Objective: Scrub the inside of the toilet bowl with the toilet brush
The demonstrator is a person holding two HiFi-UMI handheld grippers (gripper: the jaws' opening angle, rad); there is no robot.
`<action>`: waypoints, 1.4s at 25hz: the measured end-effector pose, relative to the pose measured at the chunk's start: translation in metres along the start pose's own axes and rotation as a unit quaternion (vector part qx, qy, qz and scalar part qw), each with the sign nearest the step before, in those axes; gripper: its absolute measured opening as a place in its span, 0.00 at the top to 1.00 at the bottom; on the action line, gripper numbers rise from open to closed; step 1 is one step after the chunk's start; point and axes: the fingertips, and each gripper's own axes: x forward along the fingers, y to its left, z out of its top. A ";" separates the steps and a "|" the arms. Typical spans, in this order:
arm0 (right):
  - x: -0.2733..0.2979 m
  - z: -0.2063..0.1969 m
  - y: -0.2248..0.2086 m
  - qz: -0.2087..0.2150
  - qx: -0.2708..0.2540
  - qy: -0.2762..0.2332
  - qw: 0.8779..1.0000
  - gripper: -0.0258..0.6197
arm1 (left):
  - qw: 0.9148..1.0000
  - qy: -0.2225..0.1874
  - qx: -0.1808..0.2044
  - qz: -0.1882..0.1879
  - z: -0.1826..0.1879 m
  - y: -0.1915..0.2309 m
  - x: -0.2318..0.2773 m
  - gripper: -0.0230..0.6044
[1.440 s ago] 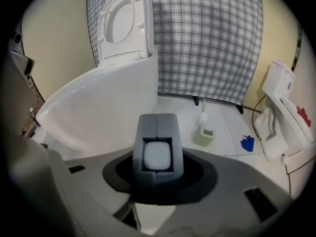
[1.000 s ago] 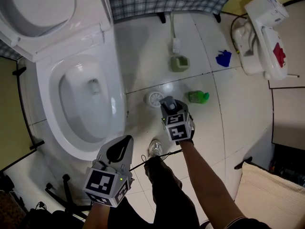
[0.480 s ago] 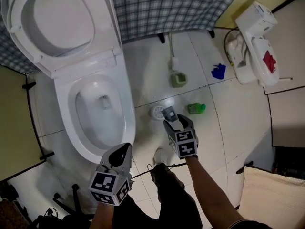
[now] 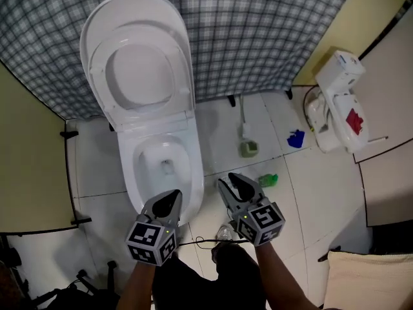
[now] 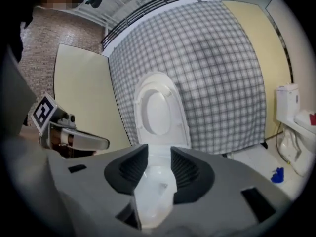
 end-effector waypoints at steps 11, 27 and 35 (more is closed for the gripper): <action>-0.052 0.196 0.128 0.078 -0.076 -0.111 0.988 0.89 | 0.992 -0.120 0.036 -0.002 0.172 -0.029 -0.114 0.97; -0.094 0.268 0.193 0.122 -0.073 -0.144 0.979 0.96 | 0.986 -0.151 0.075 0.004 0.239 -0.047 -0.196 0.97; -0.093 0.285 0.205 0.148 -0.077 -0.141 0.976 0.96 | 0.983 -0.158 0.088 0.006 0.254 -0.051 -0.206 0.97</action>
